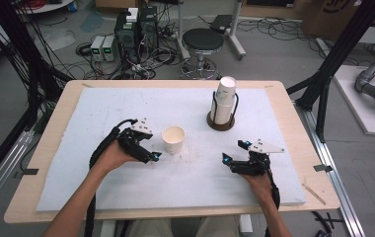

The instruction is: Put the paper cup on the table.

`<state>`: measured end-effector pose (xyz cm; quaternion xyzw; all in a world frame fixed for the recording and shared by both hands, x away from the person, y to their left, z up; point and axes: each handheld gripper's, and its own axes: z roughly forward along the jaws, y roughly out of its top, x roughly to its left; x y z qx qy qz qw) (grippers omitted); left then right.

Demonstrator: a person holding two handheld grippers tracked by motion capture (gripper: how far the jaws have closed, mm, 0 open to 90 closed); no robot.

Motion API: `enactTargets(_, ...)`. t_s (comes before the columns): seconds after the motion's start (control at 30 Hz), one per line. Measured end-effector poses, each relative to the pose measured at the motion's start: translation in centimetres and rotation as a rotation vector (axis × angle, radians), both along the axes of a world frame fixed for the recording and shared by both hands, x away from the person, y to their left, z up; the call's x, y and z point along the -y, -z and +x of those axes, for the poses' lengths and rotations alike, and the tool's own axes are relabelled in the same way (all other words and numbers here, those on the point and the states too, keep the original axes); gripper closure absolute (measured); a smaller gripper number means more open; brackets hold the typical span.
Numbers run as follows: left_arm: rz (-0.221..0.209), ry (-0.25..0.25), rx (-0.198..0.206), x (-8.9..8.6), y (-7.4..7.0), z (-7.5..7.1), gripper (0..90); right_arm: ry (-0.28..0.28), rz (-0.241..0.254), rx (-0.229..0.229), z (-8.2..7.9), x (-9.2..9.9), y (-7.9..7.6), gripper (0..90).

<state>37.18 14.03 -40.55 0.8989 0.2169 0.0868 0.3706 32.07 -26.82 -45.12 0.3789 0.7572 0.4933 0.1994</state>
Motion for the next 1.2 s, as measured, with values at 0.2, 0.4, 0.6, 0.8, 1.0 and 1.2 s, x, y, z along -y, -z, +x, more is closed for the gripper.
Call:
enactTargets(0.2,-0.066,-0.047,0.020,-1.8,0.3,-1.1,17.7,0.008,0.006,0.001,0.0,0.1,0.0,16.1)
enactTargets(0.4,-0.110,-0.078,0.058,-3.6,0.4,-2.4,17.7,0.018,0.000,0.004,-0.1,0.0,0.0,16.1)
enactTargets(0.6,-0.183,-0.127,0.071,-5.5,1.0,-3.4,17.7,0.024,-0.001,0.020,-0.2,0.1,0.0,16.1)
enactTargets(0.8,-0.258,-0.184,0.097,-7.3,1.7,-4.6,17.7,0.027,0.001,0.015,-0.2,0.0,0.0,16.1)
enactTargets(1.0,-0.329,-0.220,0.131,-8.9,2.0,-5.6,18.1,0.025,0.001,0.018,-0.2,0.0,0.0,16.1)
enactTargets(1.2,-0.373,-0.233,0.162,-9.5,2.8,-6.4,18.1,0.022,0.002,0.018,-0.3,0.0,0.0,16.1)
